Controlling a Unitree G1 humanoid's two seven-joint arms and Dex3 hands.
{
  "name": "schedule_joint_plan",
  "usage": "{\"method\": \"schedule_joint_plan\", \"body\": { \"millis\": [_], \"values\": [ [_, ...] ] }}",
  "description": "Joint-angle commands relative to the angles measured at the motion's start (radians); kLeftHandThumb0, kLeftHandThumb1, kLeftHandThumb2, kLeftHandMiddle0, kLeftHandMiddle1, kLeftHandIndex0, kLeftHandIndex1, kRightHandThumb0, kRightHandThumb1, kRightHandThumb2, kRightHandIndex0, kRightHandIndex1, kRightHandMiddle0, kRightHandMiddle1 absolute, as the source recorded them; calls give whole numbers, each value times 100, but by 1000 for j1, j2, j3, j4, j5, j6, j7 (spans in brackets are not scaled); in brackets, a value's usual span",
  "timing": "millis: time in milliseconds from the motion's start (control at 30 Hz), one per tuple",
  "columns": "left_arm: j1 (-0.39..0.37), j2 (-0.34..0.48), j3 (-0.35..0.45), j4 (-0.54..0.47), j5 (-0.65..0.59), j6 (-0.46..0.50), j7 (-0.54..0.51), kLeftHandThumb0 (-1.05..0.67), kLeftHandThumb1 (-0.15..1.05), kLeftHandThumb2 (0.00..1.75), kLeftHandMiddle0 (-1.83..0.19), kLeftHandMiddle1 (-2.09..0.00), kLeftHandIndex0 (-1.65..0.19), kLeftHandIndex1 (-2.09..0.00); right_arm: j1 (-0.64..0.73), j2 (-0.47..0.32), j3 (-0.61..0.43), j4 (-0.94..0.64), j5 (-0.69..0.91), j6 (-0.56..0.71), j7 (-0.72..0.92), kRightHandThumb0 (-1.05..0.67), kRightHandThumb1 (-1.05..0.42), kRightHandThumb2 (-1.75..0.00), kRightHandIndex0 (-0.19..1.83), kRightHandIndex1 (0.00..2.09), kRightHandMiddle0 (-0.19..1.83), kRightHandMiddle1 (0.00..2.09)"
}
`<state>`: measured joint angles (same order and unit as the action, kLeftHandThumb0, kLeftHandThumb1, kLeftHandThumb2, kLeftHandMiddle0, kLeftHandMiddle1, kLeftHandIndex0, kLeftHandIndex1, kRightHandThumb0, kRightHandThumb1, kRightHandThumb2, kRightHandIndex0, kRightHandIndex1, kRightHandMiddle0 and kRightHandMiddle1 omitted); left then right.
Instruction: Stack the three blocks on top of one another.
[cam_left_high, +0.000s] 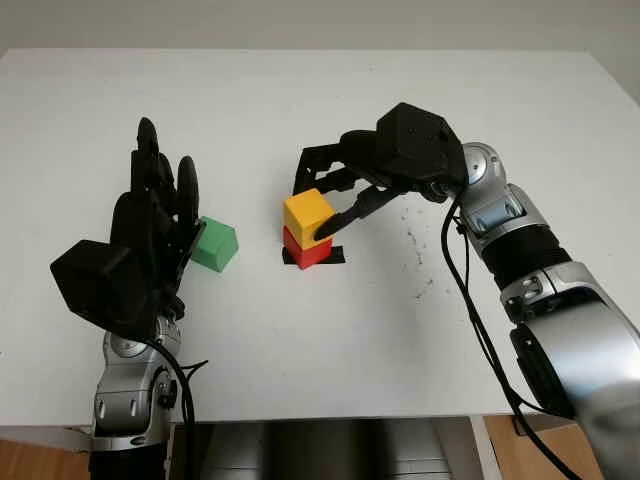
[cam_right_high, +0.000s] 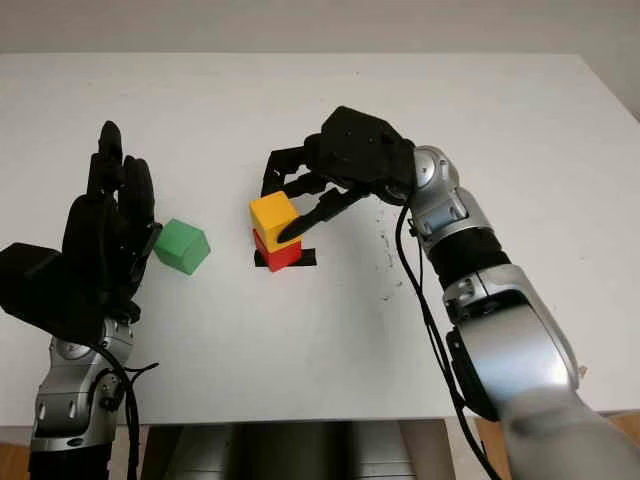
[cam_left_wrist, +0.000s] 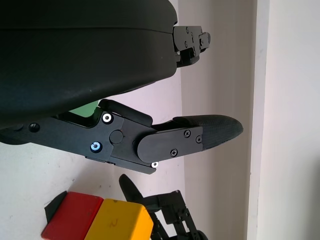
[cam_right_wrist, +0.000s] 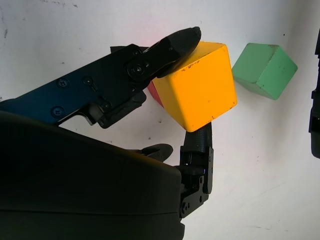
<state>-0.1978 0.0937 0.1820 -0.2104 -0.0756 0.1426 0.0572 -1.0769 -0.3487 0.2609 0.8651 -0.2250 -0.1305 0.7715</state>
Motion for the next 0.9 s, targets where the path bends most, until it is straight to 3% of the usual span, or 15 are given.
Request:
{"method": "schedule_joint_plan", "body": {
  "millis": [0,67,167,267,367,500,633,767,867],
  "values": [
    [13,-2,-2,-18,0,-2,0,-65,105,56,14,-5,9,-5,-7,-4,11,11,-8,14,27,-62,-86,-5,31,3,21,138],
    [13,-1,-3,-17,1,-3,0,-65,105,56,14,-5,9,-5,-16,-14,23,13,-16,12,66,-70,-85,-5,16,1,5,106],
    [14,0,-3,-16,2,-8,-3,-66,105,55,15,-5,9,-5,-18,-29,36,10,-27,-23,112,-81,-85,-5,-7,2,-4,35],
    [13,-1,-2,-15,1,-7,-3,-66,105,54,14,-5,9,-6,-6,-38,27,9,-17,-81,128,-88,-85,-5,-17,0,-15,16],
    [15,-1,-2,-16,0,-6,-3,-67,105,54,14,-6,8,-6,1,-47,20,6,-6,-118,142,-91,-85,-6,-19,0,-19,2],
    [15,-1,-1,-17,2,-2,-1,-68,105,53,13,-6,8,-6,19,-58,-5,8,35,-219,150,-95,-86,-6,-19,0,-19,0],
    [23,2,2,-28,-8,4,-10,-68,105,52,14,-5,9,-5,36,-79,-21,-34,52,-240,147,-100,-87,-6,-19,0,-19,0],
    [35,13,14,-38,-19,6,-22,-68,105,52,14,-5,8,-5,70,-87,-80,-121,121,-159,136,-94,-86,-5,-19,0,-19,0],
    [44,36,32,-58,-28,29,-39,-72,105,46,11,-6,7,-6,121,-84,-156,-226,176,-11,47,-91,-95,-9,-19,0,-19,0]
  ]
}}
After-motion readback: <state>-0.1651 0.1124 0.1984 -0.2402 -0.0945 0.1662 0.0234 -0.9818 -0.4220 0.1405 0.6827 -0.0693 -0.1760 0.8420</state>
